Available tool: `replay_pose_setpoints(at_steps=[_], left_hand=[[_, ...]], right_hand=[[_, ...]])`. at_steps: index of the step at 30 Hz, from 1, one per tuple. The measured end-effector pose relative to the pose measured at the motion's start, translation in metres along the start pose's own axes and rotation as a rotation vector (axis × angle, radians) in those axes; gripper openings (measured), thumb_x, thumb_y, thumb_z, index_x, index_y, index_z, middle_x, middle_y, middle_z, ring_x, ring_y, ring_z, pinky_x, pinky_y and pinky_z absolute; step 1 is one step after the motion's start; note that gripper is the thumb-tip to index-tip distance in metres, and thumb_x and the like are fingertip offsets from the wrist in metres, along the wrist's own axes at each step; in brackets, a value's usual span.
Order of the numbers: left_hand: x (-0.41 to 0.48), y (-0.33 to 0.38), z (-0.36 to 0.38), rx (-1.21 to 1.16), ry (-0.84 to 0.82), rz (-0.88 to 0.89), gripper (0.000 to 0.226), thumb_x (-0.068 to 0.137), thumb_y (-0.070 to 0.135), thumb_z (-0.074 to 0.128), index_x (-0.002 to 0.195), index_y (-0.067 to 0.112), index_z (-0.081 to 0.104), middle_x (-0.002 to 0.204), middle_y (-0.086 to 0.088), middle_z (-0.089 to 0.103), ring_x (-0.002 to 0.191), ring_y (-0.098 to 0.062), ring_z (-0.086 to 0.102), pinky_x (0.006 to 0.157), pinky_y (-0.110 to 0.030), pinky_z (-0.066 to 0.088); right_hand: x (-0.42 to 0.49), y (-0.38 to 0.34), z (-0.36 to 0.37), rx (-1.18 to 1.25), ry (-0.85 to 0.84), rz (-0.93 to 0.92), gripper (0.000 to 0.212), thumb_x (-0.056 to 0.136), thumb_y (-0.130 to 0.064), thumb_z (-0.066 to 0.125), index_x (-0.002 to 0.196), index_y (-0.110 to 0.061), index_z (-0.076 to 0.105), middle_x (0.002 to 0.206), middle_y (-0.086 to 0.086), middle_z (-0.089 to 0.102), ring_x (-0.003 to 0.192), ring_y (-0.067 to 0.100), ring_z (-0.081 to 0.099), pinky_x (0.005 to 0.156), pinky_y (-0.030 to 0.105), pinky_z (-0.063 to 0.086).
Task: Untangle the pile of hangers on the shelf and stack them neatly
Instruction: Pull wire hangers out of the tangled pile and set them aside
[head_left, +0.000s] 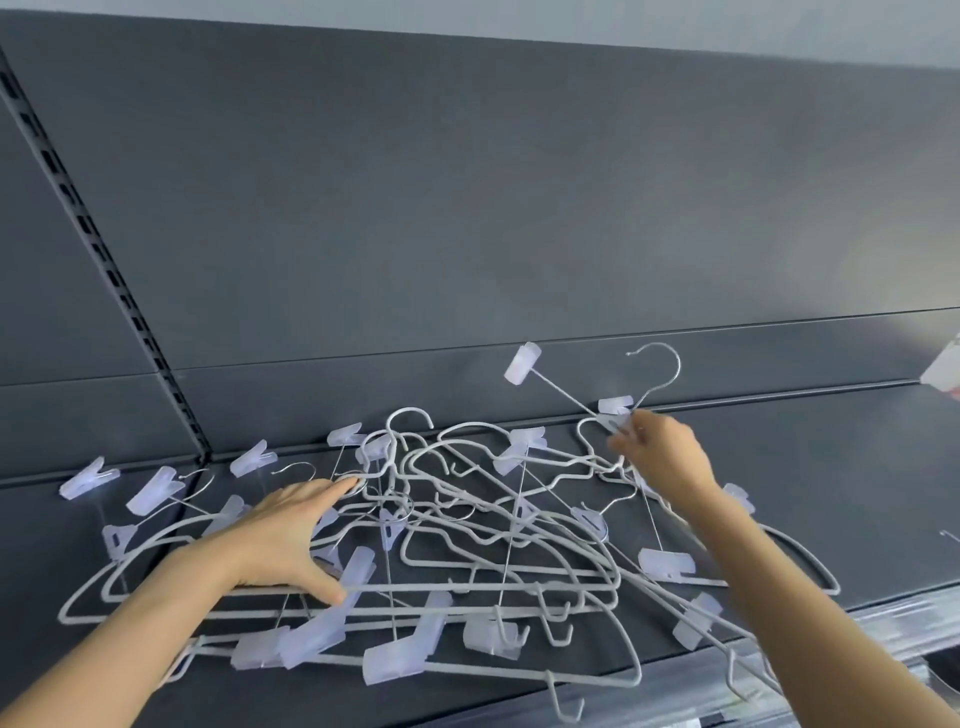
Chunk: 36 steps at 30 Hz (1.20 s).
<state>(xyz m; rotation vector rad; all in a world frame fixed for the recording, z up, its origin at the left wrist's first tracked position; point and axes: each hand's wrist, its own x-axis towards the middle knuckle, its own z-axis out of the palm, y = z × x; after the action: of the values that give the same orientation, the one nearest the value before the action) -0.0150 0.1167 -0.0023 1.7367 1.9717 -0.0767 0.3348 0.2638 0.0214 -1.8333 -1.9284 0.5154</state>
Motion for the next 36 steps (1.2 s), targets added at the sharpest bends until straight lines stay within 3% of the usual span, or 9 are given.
replay_pose_setpoints(at_steps=[7,9,12,20,24,26,31,34,36], left_hand=[[0.004,0.001,-0.001,-0.051,-0.031,-0.016,0.117,0.058,0.051,0.078,0.145,0.036,0.001,0.153,0.011,0.009,0.143,-0.014,0.006,0.114,-0.037,0.019],[0.007,-0.001,0.000,-0.102,0.004,-0.022,0.101,0.069,0.051,0.072,0.146,0.033,0.009,0.151,0.009,0.017,0.141,-0.014,0.012,0.114,-0.038,0.023],[0.016,-0.005,0.006,-0.258,0.154,-0.038,0.075,0.082,0.042,0.063,0.144,0.023,0.024,0.146,0.000,0.034,0.135,-0.015,0.033,0.111,-0.039,0.031],[0.009,-0.011,-0.010,-0.442,0.548,-0.031,0.021,0.092,0.006,0.050,0.095,0.013,0.069,0.090,-0.008,0.068,0.072,-0.015,0.051,0.063,-0.022,0.038],[-0.004,-0.027,-0.019,-0.475,0.565,-0.046,0.023,0.092,0.004,0.049,0.098,0.009,0.070,0.094,0.000,0.066,0.083,-0.017,0.053,0.072,-0.026,0.036],[-0.008,-0.032,-0.016,-0.492,0.553,-0.052,0.023,0.092,0.004,0.049,0.099,0.009,0.070,0.095,0.003,0.062,0.086,-0.016,0.051,0.077,-0.026,0.036],[-0.018,-0.038,-0.015,-0.522,0.538,-0.041,0.026,0.092,0.005,0.048,0.092,0.021,0.068,0.087,-0.003,0.062,0.077,-0.017,0.049,0.070,-0.026,0.038],[-0.025,-0.037,-0.021,-0.522,0.523,-0.025,0.023,0.094,0.005,0.045,0.089,0.016,0.064,0.075,0.002,0.060,0.063,-0.004,0.048,0.060,-0.009,0.035],[-0.027,-0.039,-0.025,-0.520,0.528,-0.006,0.024,0.094,0.008,0.046,0.083,0.022,0.061,0.083,-0.006,0.065,0.072,-0.010,0.056,0.067,-0.014,0.040]], right_hand=[[0.007,0.038,0.011,-0.101,-0.179,0.105,0.033,0.086,-0.023,0.059,0.058,-0.015,0.044,0.063,0.005,0.051,0.073,0.029,0.052,0.062,0.029,0.033],[0.001,0.035,0.016,-0.102,-0.177,0.092,0.015,0.087,-0.018,0.058,0.078,-0.005,0.059,0.080,0.013,0.063,0.085,0.034,0.057,0.066,0.030,0.037],[-0.010,0.025,0.027,-0.207,-0.116,-0.028,0.032,0.084,-0.015,0.059,0.114,-0.008,0.060,0.118,0.016,0.058,0.109,0.034,0.052,0.086,0.037,0.043],[-0.030,-0.045,0.032,0.068,-0.401,-0.215,0.014,0.080,-0.006,0.059,0.084,0.000,0.071,0.081,0.016,0.071,0.062,0.016,0.058,0.055,0.010,0.042],[-0.046,-0.078,0.070,-0.107,-0.630,-0.288,0.021,0.081,-0.017,0.061,0.091,0.000,0.070,0.097,0.018,0.070,0.082,0.024,0.065,0.075,0.026,0.052],[-0.054,-0.089,0.085,-0.233,-0.610,-0.350,0.022,0.081,-0.022,0.061,0.091,-0.006,0.070,0.098,0.010,0.070,0.089,0.024,0.065,0.083,0.033,0.053],[-0.058,-0.099,0.083,-0.169,-0.466,-0.392,0.019,0.089,-0.018,0.047,0.070,-0.017,0.050,0.072,-0.002,0.056,0.075,0.023,0.054,0.064,0.026,0.037],[-0.057,-0.108,0.067,-0.224,-0.303,-0.485,0.017,0.091,-0.021,0.042,0.079,-0.014,0.051,0.077,0.004,0.060,0.072,0.026,0.051,0.061,0.028,0.035],[-0.054,-0.114,0.054,-0.248,-0.149,-0.532,0.017,0.092,-0.025,0.043,0.086,-0.014,0.055,0.081,0.005,0.065,0.076,0.028,0.056,0.061,0.030,0.037]])
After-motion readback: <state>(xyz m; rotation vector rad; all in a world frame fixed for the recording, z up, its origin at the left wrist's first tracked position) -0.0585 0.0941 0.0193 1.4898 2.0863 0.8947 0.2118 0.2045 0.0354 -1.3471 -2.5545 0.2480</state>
